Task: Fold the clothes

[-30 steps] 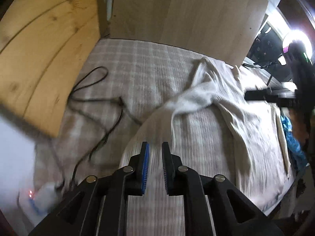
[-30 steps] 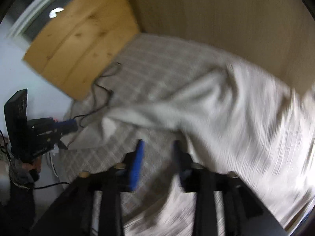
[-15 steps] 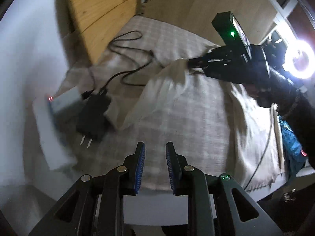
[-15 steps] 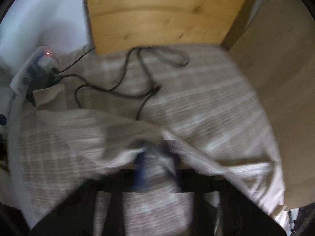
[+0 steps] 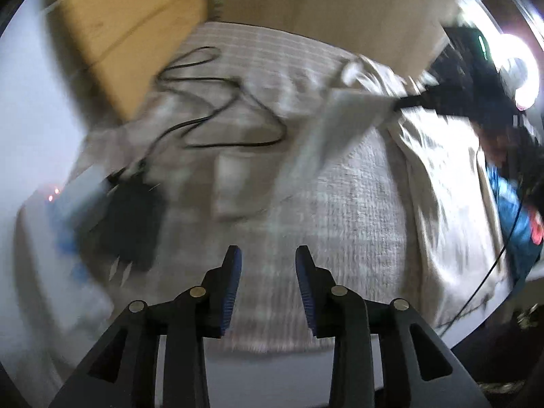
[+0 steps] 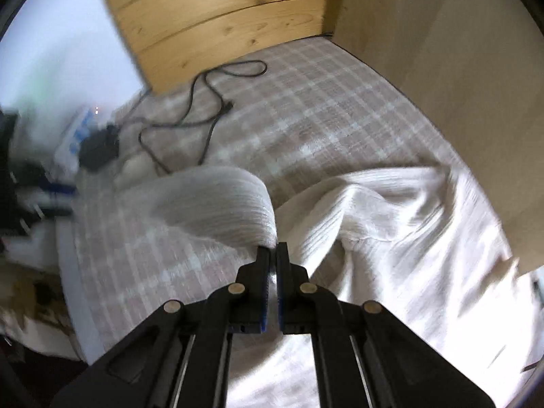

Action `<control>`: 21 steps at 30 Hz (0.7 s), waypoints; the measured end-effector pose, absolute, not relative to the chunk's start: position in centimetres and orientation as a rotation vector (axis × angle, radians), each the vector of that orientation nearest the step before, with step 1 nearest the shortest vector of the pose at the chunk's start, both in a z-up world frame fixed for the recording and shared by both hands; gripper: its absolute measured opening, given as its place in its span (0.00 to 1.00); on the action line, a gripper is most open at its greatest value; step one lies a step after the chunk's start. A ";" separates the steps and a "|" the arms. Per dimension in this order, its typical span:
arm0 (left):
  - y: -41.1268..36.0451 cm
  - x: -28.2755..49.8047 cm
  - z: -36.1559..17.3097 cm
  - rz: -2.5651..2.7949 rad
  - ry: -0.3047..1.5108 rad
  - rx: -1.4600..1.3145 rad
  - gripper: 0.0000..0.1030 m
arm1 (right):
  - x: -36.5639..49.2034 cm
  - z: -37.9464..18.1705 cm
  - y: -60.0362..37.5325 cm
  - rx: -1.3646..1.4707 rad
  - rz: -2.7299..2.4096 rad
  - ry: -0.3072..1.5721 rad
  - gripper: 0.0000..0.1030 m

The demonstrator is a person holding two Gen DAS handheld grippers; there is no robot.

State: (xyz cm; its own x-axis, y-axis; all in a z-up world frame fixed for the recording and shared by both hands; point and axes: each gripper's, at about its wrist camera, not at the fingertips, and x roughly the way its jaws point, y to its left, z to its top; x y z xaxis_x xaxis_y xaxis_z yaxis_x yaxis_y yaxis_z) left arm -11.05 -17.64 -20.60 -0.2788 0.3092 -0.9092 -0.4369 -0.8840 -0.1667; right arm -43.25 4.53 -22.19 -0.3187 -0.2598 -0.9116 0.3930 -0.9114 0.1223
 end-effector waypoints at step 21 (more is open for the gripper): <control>-23.6 -14.8 -17.9 1.911 -0.195 -1.701 0.04 | -43.5 -20.8 1.8 1.478 -2.079 0.011 0.11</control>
State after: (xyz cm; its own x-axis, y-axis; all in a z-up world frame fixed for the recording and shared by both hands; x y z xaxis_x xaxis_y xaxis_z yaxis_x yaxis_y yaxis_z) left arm -14.81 -23.60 -17.91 -0.0305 0.4983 -0.8665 -0.3132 -0.8280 -0.4651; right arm -43.50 1.84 -20.85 -0.2161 -0.4491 -0.8669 0.4581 -0.8308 0.3162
